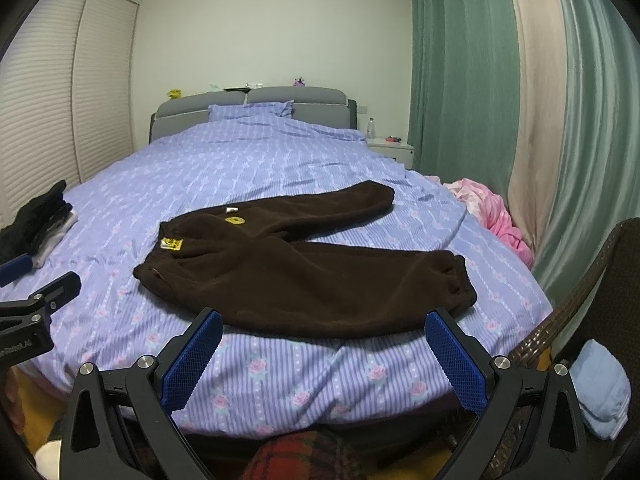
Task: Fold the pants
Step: 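Grasp the pants waistband with the left tool while the right tool grasps a leg cuff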
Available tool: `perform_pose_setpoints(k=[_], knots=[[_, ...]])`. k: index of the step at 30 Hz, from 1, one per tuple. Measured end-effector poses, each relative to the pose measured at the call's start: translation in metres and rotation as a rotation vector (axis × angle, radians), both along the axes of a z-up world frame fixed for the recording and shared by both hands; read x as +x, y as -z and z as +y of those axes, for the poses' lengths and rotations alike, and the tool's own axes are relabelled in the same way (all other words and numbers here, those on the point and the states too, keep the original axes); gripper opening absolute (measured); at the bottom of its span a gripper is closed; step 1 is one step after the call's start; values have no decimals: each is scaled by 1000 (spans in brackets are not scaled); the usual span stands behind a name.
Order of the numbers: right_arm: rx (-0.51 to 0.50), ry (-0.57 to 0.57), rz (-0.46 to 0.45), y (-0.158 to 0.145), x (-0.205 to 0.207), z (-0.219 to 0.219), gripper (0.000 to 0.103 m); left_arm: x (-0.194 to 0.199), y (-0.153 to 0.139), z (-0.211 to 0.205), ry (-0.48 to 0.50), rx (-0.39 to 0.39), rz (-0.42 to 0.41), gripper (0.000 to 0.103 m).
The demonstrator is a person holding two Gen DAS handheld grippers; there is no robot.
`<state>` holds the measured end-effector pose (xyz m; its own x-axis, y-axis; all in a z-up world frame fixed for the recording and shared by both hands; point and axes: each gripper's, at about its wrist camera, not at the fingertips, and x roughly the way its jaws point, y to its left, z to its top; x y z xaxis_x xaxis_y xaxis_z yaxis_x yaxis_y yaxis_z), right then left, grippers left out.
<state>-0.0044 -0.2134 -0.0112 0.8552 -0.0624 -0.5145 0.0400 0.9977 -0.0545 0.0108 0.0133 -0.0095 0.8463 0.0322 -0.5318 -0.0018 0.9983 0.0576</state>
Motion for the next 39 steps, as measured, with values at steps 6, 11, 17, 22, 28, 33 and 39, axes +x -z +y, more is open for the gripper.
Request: perform_pose_setpoints(k=[6, 11, 17, 22, 28, 33, 39], knots=[[25, 73, 27, 27, 19, -20, 103, 24, 26, -1, -18, 32, 13, 103], [86, 163, 69, 53, 41, -45, 103, 54, 46, 1, -1, -15, 72, 103], [112, 264, 62, 71, 71, -66, 103, 93, 67, 0, 9, -79, 145, 103], [135, 325, 124, 96, 110, -85, 102, 126, 86, -1, 12, -160, 237, 102], [260, 415, 196, 126, 135, -121, 91, 156, 110, 5, -22, -242, 342, 95], [314, 439, 218, 139, 146, -139, 81, 165, 117, -13, 6, -177, 348, 91], [367, 418, 226, 143, 156, -144, 62, 171, 115, -20, -6, -152, 344, 76]])
